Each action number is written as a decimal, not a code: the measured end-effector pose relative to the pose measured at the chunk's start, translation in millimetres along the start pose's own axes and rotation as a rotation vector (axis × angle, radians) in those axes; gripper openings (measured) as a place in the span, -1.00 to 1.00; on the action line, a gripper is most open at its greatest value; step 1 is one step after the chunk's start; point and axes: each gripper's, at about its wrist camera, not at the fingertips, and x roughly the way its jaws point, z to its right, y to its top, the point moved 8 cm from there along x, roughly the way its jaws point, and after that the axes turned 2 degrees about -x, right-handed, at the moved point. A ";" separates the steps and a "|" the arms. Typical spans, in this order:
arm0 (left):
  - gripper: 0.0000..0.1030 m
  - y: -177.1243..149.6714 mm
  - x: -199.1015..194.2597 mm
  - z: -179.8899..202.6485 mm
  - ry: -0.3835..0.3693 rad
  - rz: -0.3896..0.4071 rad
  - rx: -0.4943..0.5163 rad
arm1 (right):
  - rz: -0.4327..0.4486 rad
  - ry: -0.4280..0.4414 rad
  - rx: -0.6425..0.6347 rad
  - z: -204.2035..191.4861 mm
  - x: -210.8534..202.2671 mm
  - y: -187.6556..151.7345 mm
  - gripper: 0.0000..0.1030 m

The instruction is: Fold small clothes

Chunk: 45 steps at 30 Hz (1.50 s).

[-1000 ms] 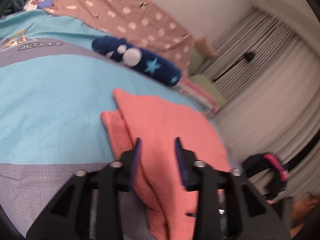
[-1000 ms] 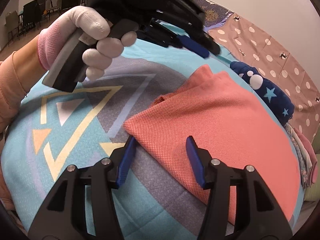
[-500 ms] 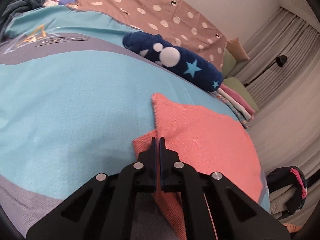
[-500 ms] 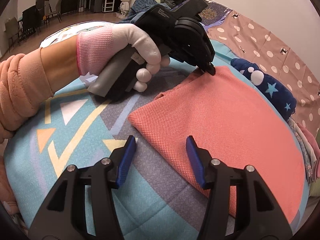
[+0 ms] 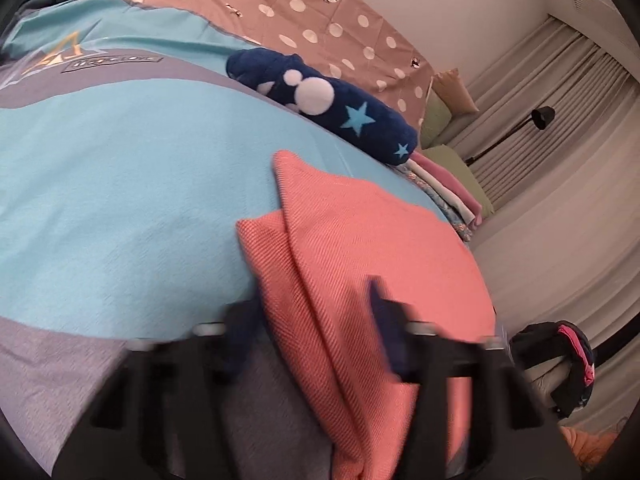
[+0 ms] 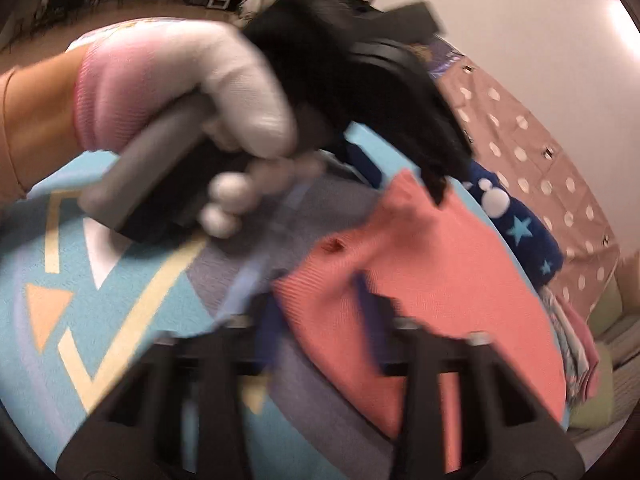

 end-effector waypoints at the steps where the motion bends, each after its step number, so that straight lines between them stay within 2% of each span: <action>1: -0.90 0.6 3.0 -1.2 0.003 -0.002 -0.015 | 0.011 -0.007 -0.003 -1.0 -4.9 0.7 -0.87; 4: -0.90 -0.1 1.0 -0.4 0.000 0.027 -0.009 | 0.051 0.009 0.054 8.4 -22.7 1.0 -0.88; 8: -0.84 0.0 -0.5 -6.4 -0.021 0.019 -0.064 | 0.018 0.089 0.171 25.5 -15.8 -9.5 -0.83; 10: -0.54 -1.5 -4.2 -8.1 0.005 0.019 -0.073 | 0.042 0.085 0.172 25.1 -26.0 -9.8 -0.59; 11: -0.33 -2.3 -5.9 -7.5 -0.005 0.018 -0.080 | 0.051 0.074 0.161 24.2 -30.1 -10.3 -0.20; 12: -0.18 -2.9 -8.0 -5.4 -0.025 0.019 -0.090 | 0.063 0.055 0.138 21.3 -35.0 -11.7 -0.01; 15: 0.12 -5.0 -3.4 1.5 -0.058 -0.002 -0.070 | 0.015 0.034 0.105 10.6 -30.0 -18.7 -0.01; 16: 0.13 -4.7 -0.4 3.2 -0.058 -0.006 -0.059 | -0.004 0.033 0.111 9.4 -24.1 -20.9 -0.01; 20: 0.12 7.4 15.8 6.4 -0.065 -0.014 -0.059 | -0.019 0.025 0.151 11.4 -13.2 -14.5 -0.01; 21: 0.06 10.8 19.2 6.7 -0.065 -0.016 -0.059 | -0.016 0.017 0.155 12.1 -8.6 -12.2 -0.03; 22: -0.11 13.1 22.5 6.9 -0.058 -0.017 -0.055 | -0.014 0.010 0.161 13.3 -2.4 -9.7 -0.06; 23: -0.23 14.7 26.5 5.6 -0.042 -0.020 -0.056 | -0.021 0.011 0.174 15.8 0.8 -9.1 -0.26; 24: -0.47 15.2 29.7 2.9 -0.031 -0.028 -0.066 | -0.027 0.005 0.196 19.9 1.9 -9.0 -0.51; 25: -0.58 15.2 30.7 1.5 -0.045 -0.033 -0.080 | -0.031 -0.005 0.212 23.6 2.3 -9.7 -0.65; 26: -0.63 15.2 28.9 0.2 -0.062 -0.032 -0.091 | -0.029 0.001 0.234 27.2 1.7 -10.8 -0.72; 30: -0.69 15.9 26.4 -1.2 -0.084 -0.029 -0.118 | 0.012 0.044 0.329 43.6 -8.9 -10.2 -0.75; 33: -0.69 18.5 24.8 4.0 -0.073 -0.027 -0.109 | 0.032 0.042 0.358 51.3 -15.7 -8.2 -0.75; 38: -0.73 28.0 19.6 16.8 -0.098 -0.010 -0.104 | 0.053 0.039 0.409 60.0 -29.7 -10.6 -0.75; 45: -0.81 39.5 17.8 46.4 -0.097 0.013 -0.083 | 0.096 0.014 0.495 94.8 -48.1 -19.4 -0.75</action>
